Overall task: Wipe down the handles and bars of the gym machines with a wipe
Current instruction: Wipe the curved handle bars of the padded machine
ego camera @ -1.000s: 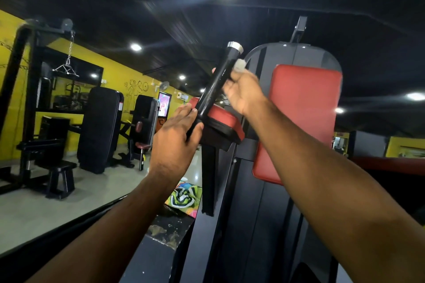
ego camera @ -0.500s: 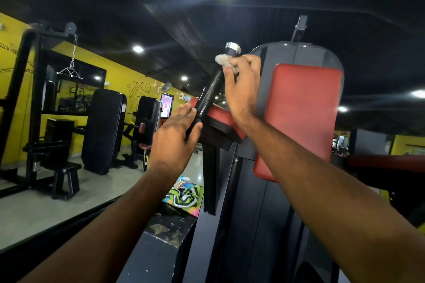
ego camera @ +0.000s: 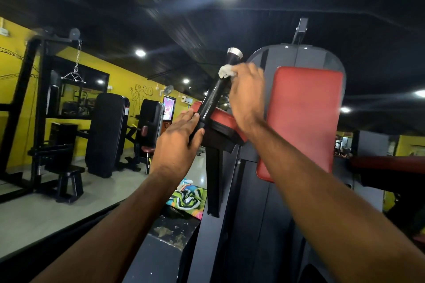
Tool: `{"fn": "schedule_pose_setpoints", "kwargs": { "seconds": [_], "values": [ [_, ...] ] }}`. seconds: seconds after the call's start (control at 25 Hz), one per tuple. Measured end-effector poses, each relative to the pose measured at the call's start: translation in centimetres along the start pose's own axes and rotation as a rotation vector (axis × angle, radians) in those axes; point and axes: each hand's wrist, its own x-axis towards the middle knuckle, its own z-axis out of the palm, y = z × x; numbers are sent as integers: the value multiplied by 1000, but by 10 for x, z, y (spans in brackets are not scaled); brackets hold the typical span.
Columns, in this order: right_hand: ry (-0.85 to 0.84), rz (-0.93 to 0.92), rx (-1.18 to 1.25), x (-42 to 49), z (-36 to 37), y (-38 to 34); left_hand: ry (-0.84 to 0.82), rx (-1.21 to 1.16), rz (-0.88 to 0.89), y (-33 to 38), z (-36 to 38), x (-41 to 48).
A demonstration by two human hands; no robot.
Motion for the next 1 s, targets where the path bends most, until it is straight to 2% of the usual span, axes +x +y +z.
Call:
{"fn": "schedule_pose_setpoints", "kwargs": {
  "seconds": [0.12, 0.16, 0.24, 0.32, 0.44, 0.6, 0.76, 0.88, 1.0],
  "values": [
    [-65, 694, 906, -12, 25, -7, -17, 21, 2, 0, 0, 1],
    [-106, 843, 1171, -7, 29, -6, -25, 29, -1, 0, -1, 1],
    [-196, 946, 1464, 9, 31, -1, -37, 43, -1, 0, -2, 0],
    [-289, 943, 1581, 14, 27, -1, -43, 47, 4, 0, -3, 0],
    [-386, 909, 1554, -6, 22, -9, -48, 44, 13, 1, -5, -1],
    [-531, 779, 1267, -51, 14, -16, -38, 34, 8, 2, -4, 0],
    [-511, 713, 1058, -66, -1, -8, -39, 60, -7, 7, -3, -2],
    [-527, 544, 833, -70, -26, -4, -37, 48, 3, 15, -1, -11],
    [-448, 407, 591, -75, -61, 5, -59, -63, 83, 35, 7, -20]
  ]
}}
